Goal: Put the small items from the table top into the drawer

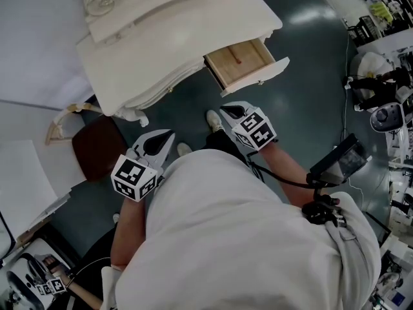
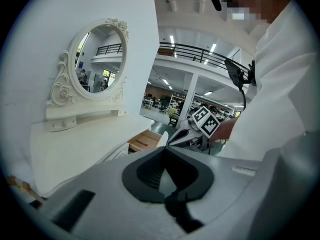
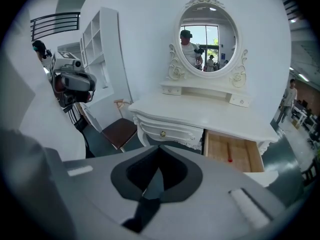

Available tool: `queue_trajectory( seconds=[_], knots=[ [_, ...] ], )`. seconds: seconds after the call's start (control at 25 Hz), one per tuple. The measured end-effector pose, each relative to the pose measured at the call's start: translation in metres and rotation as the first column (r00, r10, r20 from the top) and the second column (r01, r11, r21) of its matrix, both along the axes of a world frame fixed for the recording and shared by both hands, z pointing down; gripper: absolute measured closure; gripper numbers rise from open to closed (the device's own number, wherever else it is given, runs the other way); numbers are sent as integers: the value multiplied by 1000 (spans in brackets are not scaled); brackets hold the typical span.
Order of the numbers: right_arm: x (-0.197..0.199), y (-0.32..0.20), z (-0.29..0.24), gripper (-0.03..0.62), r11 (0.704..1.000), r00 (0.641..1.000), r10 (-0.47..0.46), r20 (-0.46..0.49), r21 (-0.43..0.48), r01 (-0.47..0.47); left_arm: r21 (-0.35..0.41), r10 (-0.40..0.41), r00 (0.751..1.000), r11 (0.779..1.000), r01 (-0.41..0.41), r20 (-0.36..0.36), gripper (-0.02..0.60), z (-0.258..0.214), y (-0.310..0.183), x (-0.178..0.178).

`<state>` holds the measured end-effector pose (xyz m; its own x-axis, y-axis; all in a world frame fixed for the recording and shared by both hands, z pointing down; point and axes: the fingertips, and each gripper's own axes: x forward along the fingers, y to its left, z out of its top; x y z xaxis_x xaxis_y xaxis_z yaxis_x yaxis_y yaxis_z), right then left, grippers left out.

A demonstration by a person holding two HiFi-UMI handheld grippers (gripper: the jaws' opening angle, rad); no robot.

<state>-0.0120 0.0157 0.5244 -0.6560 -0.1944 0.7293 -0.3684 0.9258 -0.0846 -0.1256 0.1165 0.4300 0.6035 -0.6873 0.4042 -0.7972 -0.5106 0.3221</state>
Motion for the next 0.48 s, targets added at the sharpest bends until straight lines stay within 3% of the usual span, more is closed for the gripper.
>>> queue_trajectory(
  seconds=[0.48],
  knots=[
    [-4,5,-4,594,1000,1000,-11,5,-1,11,-7,5,1000,1000,-5,1,581,-2,-1,0]
  ],
)
